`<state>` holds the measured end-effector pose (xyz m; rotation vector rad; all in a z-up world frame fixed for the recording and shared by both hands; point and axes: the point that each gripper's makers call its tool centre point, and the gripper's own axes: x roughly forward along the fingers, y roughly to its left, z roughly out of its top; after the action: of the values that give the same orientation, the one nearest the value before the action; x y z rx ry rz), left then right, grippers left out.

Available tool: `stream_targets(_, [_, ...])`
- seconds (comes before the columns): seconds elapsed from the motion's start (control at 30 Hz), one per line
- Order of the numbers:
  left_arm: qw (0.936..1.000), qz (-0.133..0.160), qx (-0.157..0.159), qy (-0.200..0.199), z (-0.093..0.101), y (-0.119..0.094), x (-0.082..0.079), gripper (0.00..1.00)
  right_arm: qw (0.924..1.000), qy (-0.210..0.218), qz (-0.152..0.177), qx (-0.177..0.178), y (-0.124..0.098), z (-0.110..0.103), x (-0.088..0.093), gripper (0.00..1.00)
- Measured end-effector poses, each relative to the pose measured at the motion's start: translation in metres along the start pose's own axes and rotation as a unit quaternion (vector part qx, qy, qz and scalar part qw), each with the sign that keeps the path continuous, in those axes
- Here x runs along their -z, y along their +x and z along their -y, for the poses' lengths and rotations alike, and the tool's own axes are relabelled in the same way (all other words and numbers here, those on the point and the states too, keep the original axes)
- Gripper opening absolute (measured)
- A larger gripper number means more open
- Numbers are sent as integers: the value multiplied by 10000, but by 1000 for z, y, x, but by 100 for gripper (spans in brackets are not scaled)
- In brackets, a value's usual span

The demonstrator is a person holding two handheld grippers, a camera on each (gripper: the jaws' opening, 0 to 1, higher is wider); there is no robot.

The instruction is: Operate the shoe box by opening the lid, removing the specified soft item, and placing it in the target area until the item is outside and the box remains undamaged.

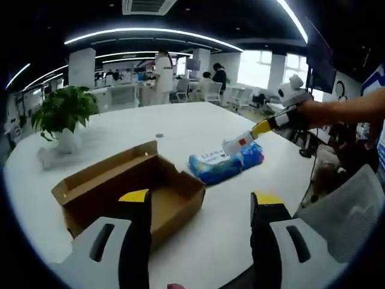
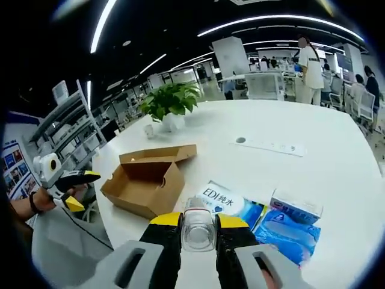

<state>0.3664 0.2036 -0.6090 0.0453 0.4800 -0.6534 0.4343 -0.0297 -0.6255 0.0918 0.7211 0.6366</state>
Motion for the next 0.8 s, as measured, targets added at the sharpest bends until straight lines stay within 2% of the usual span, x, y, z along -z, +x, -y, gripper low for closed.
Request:
stream_targets(0.3, [9998, 16, -168, -46, -13, -2, 0, 66, 9989, -321, -322, 133, 12, 12, -14, 16])
stream_targets(0.53, [9999, -23, -126, -52, -12, -2, 2, 65, 9944, -905, -509, 174, 24, 25, -30, 16])
stream_targets(0.67, [9999, -98, -40, 67, -6, 2, 5, 65, 9871, -1367, -808, 214, 29, 36, -31, 16])
stream_targets(0.8, [9998, -152, -11, 87, -4, 1, 7, 65, 9758, -1874, -1102, 233, 33, 46, -33, 16])
